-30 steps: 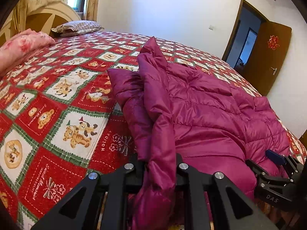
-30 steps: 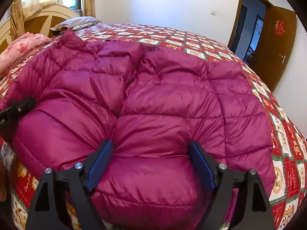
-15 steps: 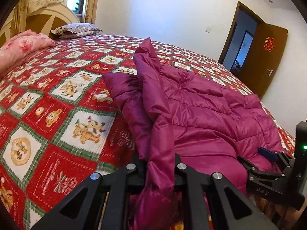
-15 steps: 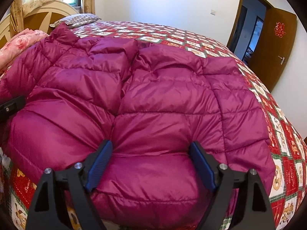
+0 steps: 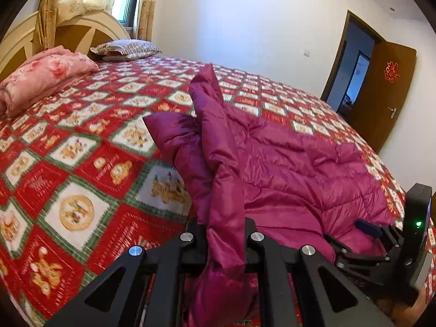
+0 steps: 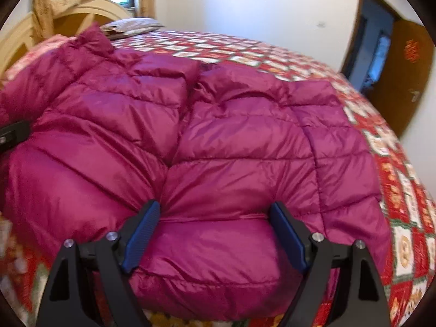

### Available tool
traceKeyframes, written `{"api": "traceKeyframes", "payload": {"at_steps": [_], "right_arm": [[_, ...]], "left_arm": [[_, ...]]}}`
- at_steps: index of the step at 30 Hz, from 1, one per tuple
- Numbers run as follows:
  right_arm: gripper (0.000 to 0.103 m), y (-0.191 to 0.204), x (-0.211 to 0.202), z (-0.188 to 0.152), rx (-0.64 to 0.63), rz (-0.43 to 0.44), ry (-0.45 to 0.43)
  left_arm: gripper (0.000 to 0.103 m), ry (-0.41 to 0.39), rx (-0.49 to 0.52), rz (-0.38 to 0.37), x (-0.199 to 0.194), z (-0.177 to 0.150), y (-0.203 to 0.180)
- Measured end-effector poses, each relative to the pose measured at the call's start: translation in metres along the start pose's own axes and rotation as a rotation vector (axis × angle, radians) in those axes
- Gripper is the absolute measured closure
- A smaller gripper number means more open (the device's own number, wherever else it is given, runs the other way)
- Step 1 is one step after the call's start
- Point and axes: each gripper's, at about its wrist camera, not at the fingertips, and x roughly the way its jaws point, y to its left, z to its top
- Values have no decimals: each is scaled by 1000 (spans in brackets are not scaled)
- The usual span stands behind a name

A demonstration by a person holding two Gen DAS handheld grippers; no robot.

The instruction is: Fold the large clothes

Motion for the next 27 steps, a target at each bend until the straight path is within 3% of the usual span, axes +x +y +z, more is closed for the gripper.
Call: {"api": "traceKeyframes", "payload": {"at_steps": [4, 8, 13, 18, 27], "right_arm": [[18, -45, -35, 4, 107, 61, -79], [16, -111, -64, 1, 255, 7, -164], [15, -191, -63, -18, 466, -55, -148], [15, -232, -63, -43, 578, -85, -146], [15, -280, -71, -73, 677, -130, -151]], "left_arm": [[93, -43, 57, 24, -16, 21, -19], [94, -108, 157, 16, -33, 46, -67], [93, -175, 363, -12, -38, 60, -156], [93, -169, 599, -22, -12, 35, -246], [93, -68, 821, -48, 53, -37, -330]]}}
